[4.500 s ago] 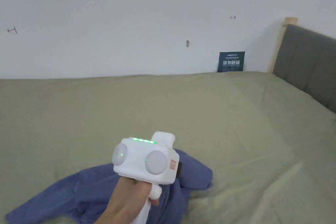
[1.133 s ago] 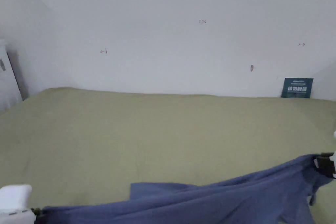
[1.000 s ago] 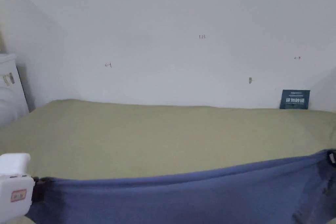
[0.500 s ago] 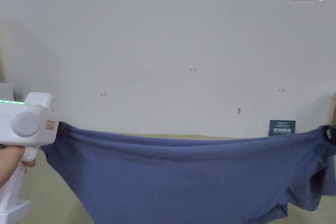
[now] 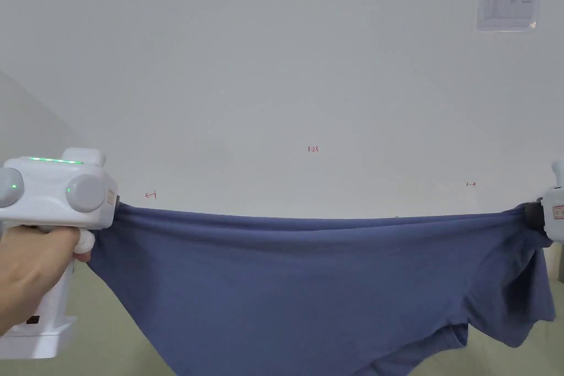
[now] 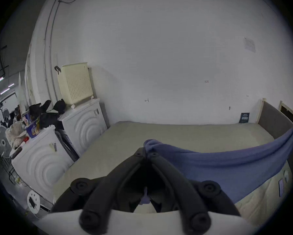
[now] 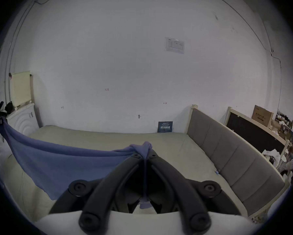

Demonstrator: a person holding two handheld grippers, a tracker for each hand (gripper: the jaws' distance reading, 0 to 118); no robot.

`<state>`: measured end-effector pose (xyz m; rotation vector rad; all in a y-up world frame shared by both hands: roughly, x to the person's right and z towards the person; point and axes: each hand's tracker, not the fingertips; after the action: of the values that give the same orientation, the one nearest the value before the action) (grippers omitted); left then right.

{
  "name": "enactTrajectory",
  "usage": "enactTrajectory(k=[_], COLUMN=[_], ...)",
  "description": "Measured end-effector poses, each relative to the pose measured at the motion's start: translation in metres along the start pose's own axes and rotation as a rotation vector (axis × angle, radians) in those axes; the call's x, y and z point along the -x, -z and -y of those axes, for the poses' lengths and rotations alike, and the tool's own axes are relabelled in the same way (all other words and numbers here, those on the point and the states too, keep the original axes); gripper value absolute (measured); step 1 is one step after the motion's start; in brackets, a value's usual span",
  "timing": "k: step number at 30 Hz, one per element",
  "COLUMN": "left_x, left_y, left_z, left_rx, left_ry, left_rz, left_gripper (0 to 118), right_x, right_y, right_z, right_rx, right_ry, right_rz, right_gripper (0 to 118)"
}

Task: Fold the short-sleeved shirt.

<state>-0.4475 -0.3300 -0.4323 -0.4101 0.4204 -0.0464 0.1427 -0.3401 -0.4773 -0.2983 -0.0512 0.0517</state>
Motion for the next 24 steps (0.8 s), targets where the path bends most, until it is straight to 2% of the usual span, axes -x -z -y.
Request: enactTrajectory(k=[7, 13, 17, 19, 21, 22, 24], left_x=[-0.026, -0.045, -0.039, -0.032, -0.021, -0.015, -0.001], left_y=[0.073, 0.113, 0.103, 0.098, 0.079, 0.068, 0.037], left_z=[0.037, 0.134, 0.202, 0.230, 0.254, 0.264, 0.283], left_rx=[0.059, 0.231, 0.310, 0.335, 0.349, 0.365, 0.363], left_ry=[0.006, 0.060, 0.064, 0.077, 0.086, 0.106, 0.089], left_rz=[-0.017, -0.003, 0.039, 0.053, 0.059, 0.076, 0.082], left_gripper=[0, 0, 0, 0, 0, 0, 0], right_x=[0.010, 0.014, 0.003, -0.004, -0.015, -0.020, -0.027], right_y=[0.073, 0.096, 0.079, 0.059, 0.036, 0.020, -0.019], right_z=[0.047, 0.158, 0.233, 0.258, 0.280, 0.288, 0.304], right_rx=[0.071, 0.248, 0.362, 0.365, 0.377, 0.378, 0.373], right_ry=[-0.004, -0.056, -0.041, -0.027, 0.048, 0.035, 0.069], right_rz=[0.015, 0.025, 0.004, 0.001, -0.028, -0.029, -0.034], right_gripper=[0, 0, 0, 0, 0, 0, 0])
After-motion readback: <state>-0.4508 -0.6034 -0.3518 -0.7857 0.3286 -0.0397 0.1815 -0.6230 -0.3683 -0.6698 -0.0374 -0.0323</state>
